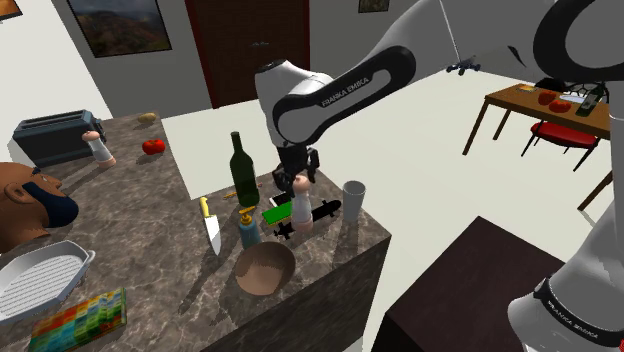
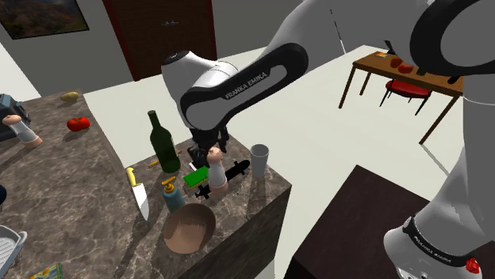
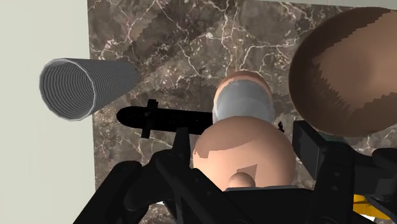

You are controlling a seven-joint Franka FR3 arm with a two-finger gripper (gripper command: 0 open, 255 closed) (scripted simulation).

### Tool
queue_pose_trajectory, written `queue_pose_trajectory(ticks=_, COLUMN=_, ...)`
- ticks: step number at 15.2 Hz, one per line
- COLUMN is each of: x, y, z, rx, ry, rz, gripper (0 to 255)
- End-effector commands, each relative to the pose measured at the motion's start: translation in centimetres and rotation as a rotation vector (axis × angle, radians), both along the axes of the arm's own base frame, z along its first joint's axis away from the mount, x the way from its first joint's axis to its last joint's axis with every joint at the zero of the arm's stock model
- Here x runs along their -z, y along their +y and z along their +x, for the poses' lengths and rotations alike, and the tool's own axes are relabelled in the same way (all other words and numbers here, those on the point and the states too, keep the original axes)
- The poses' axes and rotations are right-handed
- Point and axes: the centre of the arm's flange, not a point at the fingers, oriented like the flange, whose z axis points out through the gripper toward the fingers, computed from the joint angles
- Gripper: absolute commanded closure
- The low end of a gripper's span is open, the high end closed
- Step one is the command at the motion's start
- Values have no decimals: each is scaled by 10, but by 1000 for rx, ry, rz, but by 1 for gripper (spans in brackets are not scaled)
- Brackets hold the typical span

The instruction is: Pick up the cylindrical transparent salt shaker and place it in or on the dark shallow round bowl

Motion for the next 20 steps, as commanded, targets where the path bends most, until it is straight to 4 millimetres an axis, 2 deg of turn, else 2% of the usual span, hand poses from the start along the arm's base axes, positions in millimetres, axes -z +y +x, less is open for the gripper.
queue_pose_trajectory(ticks=1, x=-11, y=-1, z=0, rx=0, ry=0, rz=0, gripper=255)
queue_pose_trajectory(ticks=2, x=-16, y=-1, z=0, rx=0, ry=0, rz=0, gripper=255)
queue_pose_trajectory(ticks=15, x=-84, y=154, z=-32, rx=0, ry=0, rz=0, gripper=255)
queue_pose_trajectory(ticks=16, x=-87, y=162, z=-33, rx=0, ry=0, rz=0, gripper=255)
queue_pose_trajectory(ticks=20, x=-66, y=162, z=-33, rx=0, ry=0, rz=0, gripper=255)
